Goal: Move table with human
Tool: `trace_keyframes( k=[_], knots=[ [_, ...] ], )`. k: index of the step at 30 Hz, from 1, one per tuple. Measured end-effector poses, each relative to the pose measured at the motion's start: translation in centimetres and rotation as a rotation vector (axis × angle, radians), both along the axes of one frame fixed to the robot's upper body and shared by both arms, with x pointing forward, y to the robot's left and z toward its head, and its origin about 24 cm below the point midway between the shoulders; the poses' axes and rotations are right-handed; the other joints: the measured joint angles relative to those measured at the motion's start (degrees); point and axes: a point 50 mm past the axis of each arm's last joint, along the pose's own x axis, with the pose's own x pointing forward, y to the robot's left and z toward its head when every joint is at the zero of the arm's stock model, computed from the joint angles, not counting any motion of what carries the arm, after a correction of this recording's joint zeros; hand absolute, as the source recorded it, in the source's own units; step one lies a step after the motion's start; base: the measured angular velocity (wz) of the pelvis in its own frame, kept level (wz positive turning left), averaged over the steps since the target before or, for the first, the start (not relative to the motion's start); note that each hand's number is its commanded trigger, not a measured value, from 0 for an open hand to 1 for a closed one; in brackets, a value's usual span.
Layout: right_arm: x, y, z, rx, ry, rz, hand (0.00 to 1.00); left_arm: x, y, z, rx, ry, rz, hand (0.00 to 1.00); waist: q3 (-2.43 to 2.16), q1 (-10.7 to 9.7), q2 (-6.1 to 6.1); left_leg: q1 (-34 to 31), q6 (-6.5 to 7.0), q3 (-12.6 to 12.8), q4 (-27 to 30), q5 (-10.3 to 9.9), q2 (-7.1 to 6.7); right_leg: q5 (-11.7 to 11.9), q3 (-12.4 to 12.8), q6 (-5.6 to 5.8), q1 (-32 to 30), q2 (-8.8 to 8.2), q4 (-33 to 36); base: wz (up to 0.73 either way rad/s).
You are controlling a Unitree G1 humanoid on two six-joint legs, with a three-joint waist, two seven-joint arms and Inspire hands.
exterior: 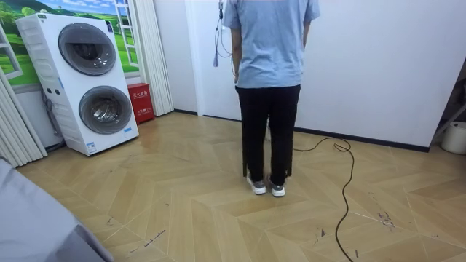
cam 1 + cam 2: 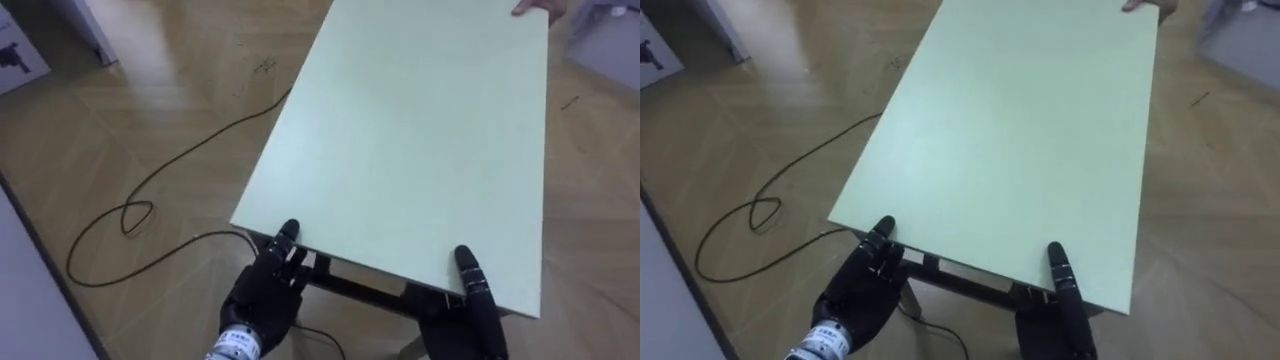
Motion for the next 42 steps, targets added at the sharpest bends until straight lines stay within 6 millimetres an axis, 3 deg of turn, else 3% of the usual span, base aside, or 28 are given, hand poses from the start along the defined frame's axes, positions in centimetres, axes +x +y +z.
trace_keyframes(
  k=[2,5,6,7,8,9,10,11,12,13,14,15,16,17,18,19,20,21,22,23,24,25,29,31,32,34,36,42],
  knots=[
    [-0.1,-0.1,0.0,0.003,0.000,-0.011,1.00,0.0,-0.2,0.0,-0.011,0.001,0.001,1.00,-0.02,0.82,0.13,0.11,-0.53,-1.45,-0.76,0.98,-0.16,0.25,-0.51,-0.29,0.03,0.43,-0.82,0.27],
    [-1.1,-0.3,-0.2,0.000,-0.004,-0.024,1.00,-0.3,-0.5,0.0,-0.020,0.005,-0.005,1.00,0.03,1.78,0.62,0.13,-1.71,-4.00,-3.34,3.99,-0.30,1.03,-3.33,-1.56,-0.09,0.99,-1.86,0.50],
    [-1.4,-0.3,-0.2,-0.006,-0.010,-0.032,1.00,-0.3,-0.7,0.0,-0.021,0.008,-0.012,1.00,0.00,1.81,0.82,0.00,-2.66,-4.44,-4.48,5.79,-0.53,1.26,-4.69,-1.96,-0.06,1.25,-2.04,0.53],
    [-1.5,-0.3,-0.2,-0.008,-0.014,-0.039,1.00,-0.2,-0.8,0.1,-0.020,0.009,-0.016,1.00,-0.02,1.77,0.79,-0.11,-3.98,-5.02,-5.17,6.90,-0.71,1.47,-4.83,-2.27,-0.11,1.56,-2.52,0.76],
    [-1.4,-0.7,-0.1,-0.015,-0.027,-0.053,1.00,0.1,-1.3,0.3,-0.024,0.007,-0.027,1.00,-0.05,1.73,0.73,-0.64,-8.41,-5.39,-7.13,10.04,-1.04,2.37,-4.66,-3.26,-1.07,2.01,-4.07,0.72],
    [-1.1,-0.7,0.2,-0.013,-0.045,-0.055,1.00,0.3,-1.5,0.4,-0.039,0.006,-0.017,1.00,-0.06,1.16,0.55,-2.34,-8.82,-0.95,-5.05,9.39,-0.61,2.92,-8.51,-3.96,-1.79,0.18,-4.64,0.53],
    [-0.8,-0.4,0.2,-0.019,-0.046,-0.029,1.00,-0.2,-1.1,0.1,-0.062,0.015,0.014,1.00,-0.18,0.40,-0.24,-3.69,-3.74,6.65,4.33,1.59,0.21,2.68,-12.53,-3.42,-1.30,-1.24,-4.66,0.12],
    [-0.6,-0.1,0.2,-0.020,-0.045,-0.009,1.00,-0.5,-0.7,0.0,-0.081,0.013,0.025,1.00,-0.09,-0.14,-0.52,-3.89,-2.54,9.60,8.62,-2.39,0.99,2.56,-14.80,-3.08,-0.71,-1.74,-4.71,-0.05],
    [0.0,0.3,0.2,-0.024,-0.055,0.027,1.00,-1.2,0.1,-0.3,-0.111,0.008,0.049,1.00,-0.18,-2.35,-0.37,-3.75,-2.38,12.59,15.79,-7.86,2.90,2.24,-20.43,-2.48,0.15,-2.18,-4.55,0.13],
    [0.3,0.3,0.1,-0.028,-0.058,0.039,1.00,-1.3,0.3,-0.3,-0.117,0.006,0.054,1.00,-0.23,-3.74,-0.14,-3.75,-2.09,12.69,17.86,-9.39,3.66,2.02,-23.43,-2.25,0.60,-2.06,-3.92,0.71],
    [0.4,0.2,0.0,-0.036,-0.056,0.043,1.00,-1.4,0.4,-0.4,-0.116,0.010,0.045,1.00,-0.08,-5.44,0.59,-3.73,-1.68,11.66,16.51,-9.77,3.86,1.17,-28.05,-2.15,1.07,-1.70,-1.99,1.10],
    [-0.1,-0.2,-0.4,-0.046,-0.032,0.021,1.00,-1.4,0.0,-0.6,-0.110,0.029,0.024,1.00,0.05,-5.59,1.43,-2.25,-1.12,9.78,12.60,-8.94,3.69,1.11,-25.98,-2.09,0.77,-1.38,1.51,1.23],
    [-0.6,-0.4,-0.6,-0.045,-0.016,0.013,1.00,-1.6,-0.2,-0.8,-0.109,0.041,0.015,1.00,0.08,-5.77,1.56,-0.94,-1.06,7.82,9.94,-8.25,3.33,1.06,-20.93,-2.04,0.50,-1.18,3.37,1.24],
    [-1.5,-0.6,-0.8,-0.041,0.001,0.000,1.00,-1.7,-0.5,-0.9,-0.114,0.054,0.000,1.00,-0.08,-5.77,1.25,1.70,-0.94,3.13,5.35,-6.92,2.40,0.90,-6.15,-2.06,-0.39,0.24,4.86,1.29],
    [-1.6,-0.5,-0.6,-0.032,-0.014,-0.011,1.00,-1.1,-0.5,-0.6,-0.105,0.045,-0.004,1.00,-0.38,-5.63,0.11,2.37,-2.27,1.65,1.47,-3.90,1.05,0.31,5.25,-2.88,-0.98,0.65,2.95,1.32],
    [-0.8,-0.4,0.0,-0.025,-0.052,-0.017,1.00,0.2,-0.8,-0.1,-0.104,0.022,-0.005,1.00,0.45,-5.11,0.70,0.33,-2.28,4.77,2.72,-3.78,2.22,0.28,4.37,-3.87,-1.94,0.23,0.82,0.81],
    [-0.5,-0.3,0.1,-0.021,-0.062,-0.017,1.00,0.5,-0.9,0.0,-0.108,0.021,0.000,1.00,0.62,-4.41,1.13,-0.60,-2.26,8.85,6.03,-5.36,3.94,0.30,0.78,-3.75,-2.17,-0.47,0.82,0.07],
    [-0.3,-0.1,0.2,-0.018,-0.059,-0.012,1.00,0.4,-0.8,-0.1,-0.111,0.026,0.011,1.00,0.42,-3.07,1.41,-0.70,-2.60,14.92,11.00,-8.94,7.18,0.89,-2.63,-3.28,-1.86,-0.82,0.03,-0.35],
    [-0.1,-0.2,0.4,-0.023,-0.061,-0.011,1.00,0.3,-0.7,0.1,-0.113,0.009,0.005,1.00,0.37,-2.39,1.66,-0.36,-3.08,17.11,13.75,-11.65,9.19,1.13,-6.14,-2.95,-1.86,-0.95,-0.24,-0.35],
    [0.0,-0.3,0.4,-0.026,-0.064,-0.008,1.00,0.3,-0.7,0.2,-0.116,0.001,0.003,1.00,0.40,-2.30,1.85,-0.31,-3.27,17.18,13.94,-12.39,9.86,1.14,-7.73,-2.85,-1.90,-0.92,-0.15,0.13],
    [0.0,-0.5,0.4,-0.029,-0.062,-0.013,1.00,0.3,-0.9,0.3,-0.115,-0.006,-0.002,1.00,0.53,-2.36,2.13,-0.36,-2.96,16.92,12.01,-12.24,9.78,1.13,-9.56,-2.84,-1.93,-0.73,0.72,0.55],
    [-0.4,-0.5,0.3,-0.027,-0.050,-0.015,1.00,0.3,-1.0,0.2,-0.117,-0.003,-0.003,1.00,0.52,-2.25,2.11,0.13,-1.78,16.68,9.97,-11.46,9.26,0.75,-10.76,-2.75,-2.14,-1.16,1.64,0.61],
    [-0.4,-0.4,0.2,-0.023,-0.052,0.002,1.00,0.1,-0.8,0.1,-0.111,0.007,0.007,1.00,0.29,-1.46,2.71,0.22,-1.54,14.84,6.85,-8.56,7.52,0.13,-12.43,-2.73,-3.48,-2.86,3.79,0.31],
    [-0.8,-0.4,0.2,-0.027,-0.059,0.005,1.00,-0.1,-0.9,-0.1,-0.106,0.018,0.013,1.00,0.32,-1.49,2.50,0.24,-1.71,10.88,5.04,-6.94,6.00,0.04,-12.17,-2.66,-3.56,-2.84,3.91,0.43],
    [-0.9,-0.5,0.2,-0.029,-0.058,-0.001,1.00,-0.2,-1.0,-0.1,-0.107,0.020,0.007,1.00,0.33,-1.57,2.48,0.24,-1.72,10.09,4.68,-6.52,5.62,0.04,-12.06,-2.66,-3.56,-2.85,3.91,0.49],
    [-1.2,-1.3,0.1,-0.052,-0.050,-0.001,1.00,-0.4,-1.5,-0.1,-0.114,0.024,-0.013,1.00,0.32,-1.61,2.46,0.26,-1.61,7.64,3.46,-4.97,4.45,0.00,-10.01,-2.72,-3.56,-2.45,3.95,0.55],
    [-1.2,-1.3,0.1,-0.042,-0.047,-0.007,1.00,-0.4,-1.6,-0.1,-0.120,0.025,-0.012,1.00,0.31,-1.00,2.45,0.46,-1.56,7.35,2.22,-3.78,4.12,-0.06,-9.24,-2.83,-3.68,-2.22,3.77,0.37],
    [-1.3,-0.5,0.1,-0.025,-0.055,0.004,1.00,-0.3,-1.2,0.0,-0.139,0.038,0.020,1.00,0.25,1.16,1.46,-0.38,-1.66,8.00,1.31,-1.55,4.33,0.14,-13.10,-4.09,-3.72,-2.26,2.72,0.24]
  ],
)
